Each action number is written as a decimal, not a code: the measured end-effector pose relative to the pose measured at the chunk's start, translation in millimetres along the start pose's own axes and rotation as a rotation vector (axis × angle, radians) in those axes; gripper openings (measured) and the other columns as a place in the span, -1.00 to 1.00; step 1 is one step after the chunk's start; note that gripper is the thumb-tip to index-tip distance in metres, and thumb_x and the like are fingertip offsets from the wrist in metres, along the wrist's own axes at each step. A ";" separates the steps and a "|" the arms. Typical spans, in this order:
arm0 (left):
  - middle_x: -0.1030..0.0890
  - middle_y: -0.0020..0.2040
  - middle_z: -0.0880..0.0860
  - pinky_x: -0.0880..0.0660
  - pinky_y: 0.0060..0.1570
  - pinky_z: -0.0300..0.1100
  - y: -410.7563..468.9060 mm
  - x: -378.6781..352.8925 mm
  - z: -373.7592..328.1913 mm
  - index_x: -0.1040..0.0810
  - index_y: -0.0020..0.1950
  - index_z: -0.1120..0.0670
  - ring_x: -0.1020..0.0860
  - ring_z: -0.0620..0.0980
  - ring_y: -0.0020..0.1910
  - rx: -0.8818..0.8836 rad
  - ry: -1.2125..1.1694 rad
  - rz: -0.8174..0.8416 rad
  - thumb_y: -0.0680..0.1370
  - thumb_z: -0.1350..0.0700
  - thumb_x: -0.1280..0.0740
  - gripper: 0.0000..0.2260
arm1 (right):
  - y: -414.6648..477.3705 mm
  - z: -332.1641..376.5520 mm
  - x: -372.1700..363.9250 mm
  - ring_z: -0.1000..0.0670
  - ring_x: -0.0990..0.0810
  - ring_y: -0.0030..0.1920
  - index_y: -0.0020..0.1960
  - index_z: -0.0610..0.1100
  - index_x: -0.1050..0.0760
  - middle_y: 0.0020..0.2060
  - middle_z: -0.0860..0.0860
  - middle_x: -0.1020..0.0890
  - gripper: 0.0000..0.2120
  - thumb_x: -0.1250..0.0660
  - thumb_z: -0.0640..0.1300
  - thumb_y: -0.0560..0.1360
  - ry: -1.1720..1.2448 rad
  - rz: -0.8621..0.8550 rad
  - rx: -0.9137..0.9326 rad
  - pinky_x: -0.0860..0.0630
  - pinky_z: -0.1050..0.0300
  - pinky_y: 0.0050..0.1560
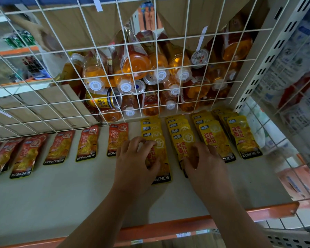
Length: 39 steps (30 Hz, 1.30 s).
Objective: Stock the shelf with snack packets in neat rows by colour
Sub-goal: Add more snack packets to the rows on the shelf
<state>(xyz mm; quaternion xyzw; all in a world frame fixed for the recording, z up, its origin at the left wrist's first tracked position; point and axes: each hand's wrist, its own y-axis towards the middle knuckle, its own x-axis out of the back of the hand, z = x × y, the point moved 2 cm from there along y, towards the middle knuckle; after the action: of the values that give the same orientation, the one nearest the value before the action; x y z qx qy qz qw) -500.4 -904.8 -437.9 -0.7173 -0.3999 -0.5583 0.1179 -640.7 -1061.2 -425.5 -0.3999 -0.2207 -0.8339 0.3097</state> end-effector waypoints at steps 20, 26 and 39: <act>-0.51 0.24 -0.05 -0.40 0.24 0.03 0.3 -2.2 1.5 -0.61 0.31 -0.08 -0.43 0.03 0.24 -0.016 -0.006 -0.037 0.51 -0.21 -0.28 -0.57 | -4.8 -2.9 3.8 -0.07 -0.59 -0.10 0.33 0.04 -0.46 0.03 0.03 -0.50 -0.52 -0.45 0.08 0.45 -0.004 0.022 -0.039 -0.58 0.01 -0.12; -0.53 0.23 -0.02 -0.42 0.22 0.05 0.3 -1.2 0.6 -0.62 0.30 -0.06 -0.43 0.05 0.24 -0.022 -0.017 -0.047 0.50 -0.20 -0.28 -0.56 | -5.9 -1.4 5.4 -0.05 -0.58 -0.13 0.28 0.04 -0.46 -0.01 0.05 -0.49 -0.56 -0.44 0.10 0.46 -0.022 0.038 -0.042 -0.59 0.01 -0.15; -0.53 0.24 -0.01 -0.47 0.20 0.16 0.7 -1.6 1.2 -0.62 0.30 -0.05 -0.46 0.08 0.25 -0.028 -0.042 -0.043 0.52 -0.19 -0.29 -0.57 | -6.5 1.2 8.0 -0.03 -0.56 -0.17 0.25 0.02 -0.46 -0.04 0.06 -0.49 -0.58 -0.46 0.08 0.45 -0.013 0.046 -0.055 -0.56 0.06 -0.20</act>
<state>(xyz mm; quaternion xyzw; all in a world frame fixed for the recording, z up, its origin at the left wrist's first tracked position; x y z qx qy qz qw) -499.1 -905.2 -439.5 -0.7216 -0.4098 -0.5511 0.0876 -648.5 -1058.5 -419.2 -0.4186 -0.1905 -0.8298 0.3160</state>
